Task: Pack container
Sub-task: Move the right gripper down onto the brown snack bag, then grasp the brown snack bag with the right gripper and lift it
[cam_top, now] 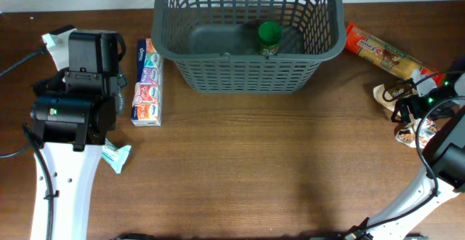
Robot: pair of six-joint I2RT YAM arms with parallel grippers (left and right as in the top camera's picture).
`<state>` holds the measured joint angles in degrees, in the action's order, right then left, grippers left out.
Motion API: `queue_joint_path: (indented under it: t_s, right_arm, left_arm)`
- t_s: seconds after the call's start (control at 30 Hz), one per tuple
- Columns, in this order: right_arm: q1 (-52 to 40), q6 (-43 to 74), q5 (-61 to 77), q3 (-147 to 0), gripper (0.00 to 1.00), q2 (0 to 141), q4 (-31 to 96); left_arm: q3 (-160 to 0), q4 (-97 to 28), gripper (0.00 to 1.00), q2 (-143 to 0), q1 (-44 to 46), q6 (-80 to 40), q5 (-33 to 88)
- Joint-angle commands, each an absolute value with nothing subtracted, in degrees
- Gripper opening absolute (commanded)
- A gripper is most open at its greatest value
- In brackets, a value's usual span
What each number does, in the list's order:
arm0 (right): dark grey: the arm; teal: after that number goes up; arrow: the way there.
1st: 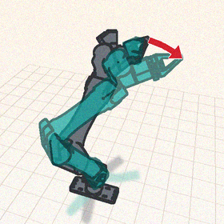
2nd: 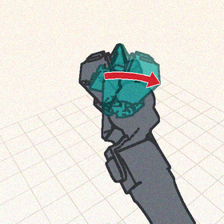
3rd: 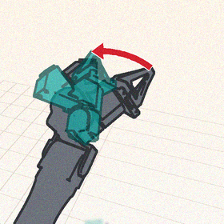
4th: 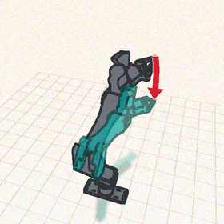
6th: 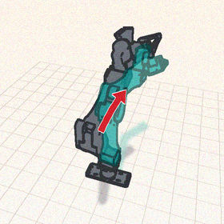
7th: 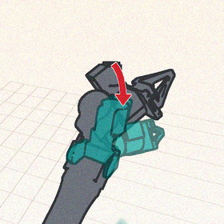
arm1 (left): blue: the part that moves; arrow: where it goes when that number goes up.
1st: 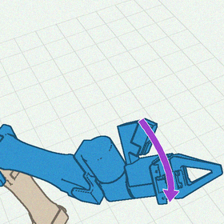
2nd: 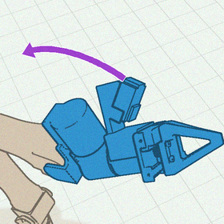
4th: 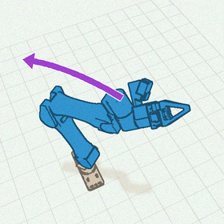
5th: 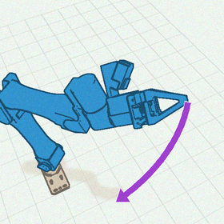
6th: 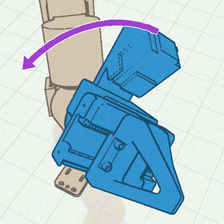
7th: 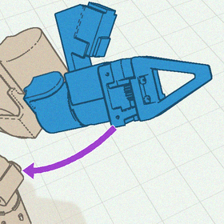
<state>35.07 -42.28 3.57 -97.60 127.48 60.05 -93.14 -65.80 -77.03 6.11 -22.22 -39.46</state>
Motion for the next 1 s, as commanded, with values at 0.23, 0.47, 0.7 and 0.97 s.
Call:
queue_joint_path:
  t_s: [0.23,0.47,0.7,0.97]
  right_arm:
    - [34.8,-42.6,-1.8,-97.3,0.99,128.1,60.2]
    - [34.8,-42.3,-1.8,-97.3,0.99,129.7,60.1]
    - [34.8,-41.1,-1.3,-97.3,0.95,132.1,60.2]
    - [34.7,-37.8,-0.6,-97.3,0.04,132.1,58.1]
  left_arm:
    - [-93.9,-65.8,0.99,-76.5,5.8,-22.2,-40.3]
    - [-93.9,-65.8,0.99,-76.5,5.8,-22.2,-40.3]
    - [-93.9,-65.8,0.99,-76.5,5.8,-22.2,-40.3]
    - [-93.9,-65.8,0.99,-76.5,5.8,-22.2,-40.3]
